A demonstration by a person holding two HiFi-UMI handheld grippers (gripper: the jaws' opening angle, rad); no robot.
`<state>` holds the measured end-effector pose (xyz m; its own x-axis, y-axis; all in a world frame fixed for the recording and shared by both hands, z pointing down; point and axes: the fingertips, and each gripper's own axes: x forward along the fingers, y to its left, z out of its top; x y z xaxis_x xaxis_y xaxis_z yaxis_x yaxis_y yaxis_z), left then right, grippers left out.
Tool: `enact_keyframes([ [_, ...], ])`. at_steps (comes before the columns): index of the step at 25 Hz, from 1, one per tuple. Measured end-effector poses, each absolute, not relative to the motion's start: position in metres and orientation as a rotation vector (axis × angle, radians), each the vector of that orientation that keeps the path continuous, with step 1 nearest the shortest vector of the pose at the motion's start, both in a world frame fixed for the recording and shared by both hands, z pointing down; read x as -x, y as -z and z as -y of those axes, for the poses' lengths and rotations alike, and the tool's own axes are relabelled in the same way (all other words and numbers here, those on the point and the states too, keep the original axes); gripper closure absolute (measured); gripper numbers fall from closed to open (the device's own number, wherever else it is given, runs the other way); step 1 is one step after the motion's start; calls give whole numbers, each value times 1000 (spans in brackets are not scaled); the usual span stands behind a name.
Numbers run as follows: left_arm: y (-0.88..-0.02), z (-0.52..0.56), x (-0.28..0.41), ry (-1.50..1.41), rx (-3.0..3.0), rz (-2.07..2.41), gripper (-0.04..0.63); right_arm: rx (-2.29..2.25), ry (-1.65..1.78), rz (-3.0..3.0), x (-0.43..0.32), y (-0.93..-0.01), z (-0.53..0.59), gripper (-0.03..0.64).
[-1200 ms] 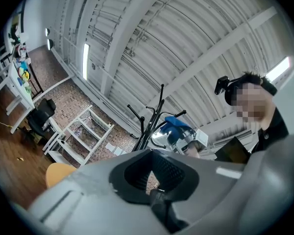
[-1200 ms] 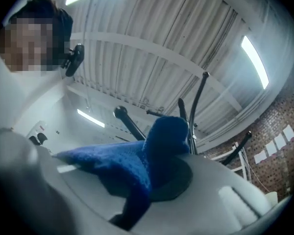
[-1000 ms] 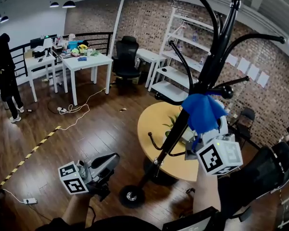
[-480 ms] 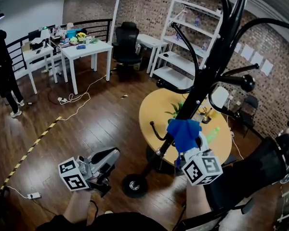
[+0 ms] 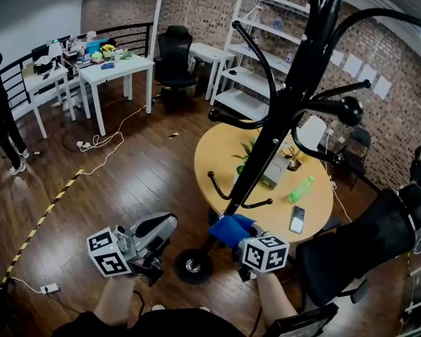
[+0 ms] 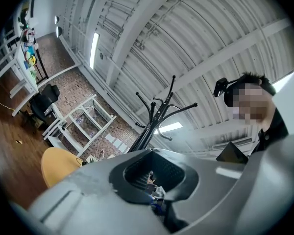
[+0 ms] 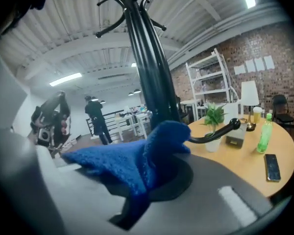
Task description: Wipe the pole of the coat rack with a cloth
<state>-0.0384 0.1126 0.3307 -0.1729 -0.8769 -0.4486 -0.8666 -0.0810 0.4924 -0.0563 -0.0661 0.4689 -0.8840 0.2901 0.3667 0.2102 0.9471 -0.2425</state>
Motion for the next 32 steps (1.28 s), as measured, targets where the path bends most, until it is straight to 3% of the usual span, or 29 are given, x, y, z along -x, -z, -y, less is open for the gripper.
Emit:
enact_keyframes([
  [7,-333,-110,34,1113,-2004,2113,594,649,-382,2551,11,-448,23,592],
  [17,-329,-124,35,1107,-1977,2171,594,220,-247,2801,62,-456,78,592],
  [24,-328,-136,39,1098,-1953,2217,593,297,-308,3087,61,-332,79,592],
  [32,-319,-140,41,1098,-1983,2238,594,422,-87,3432,61,-164,62,592],
])
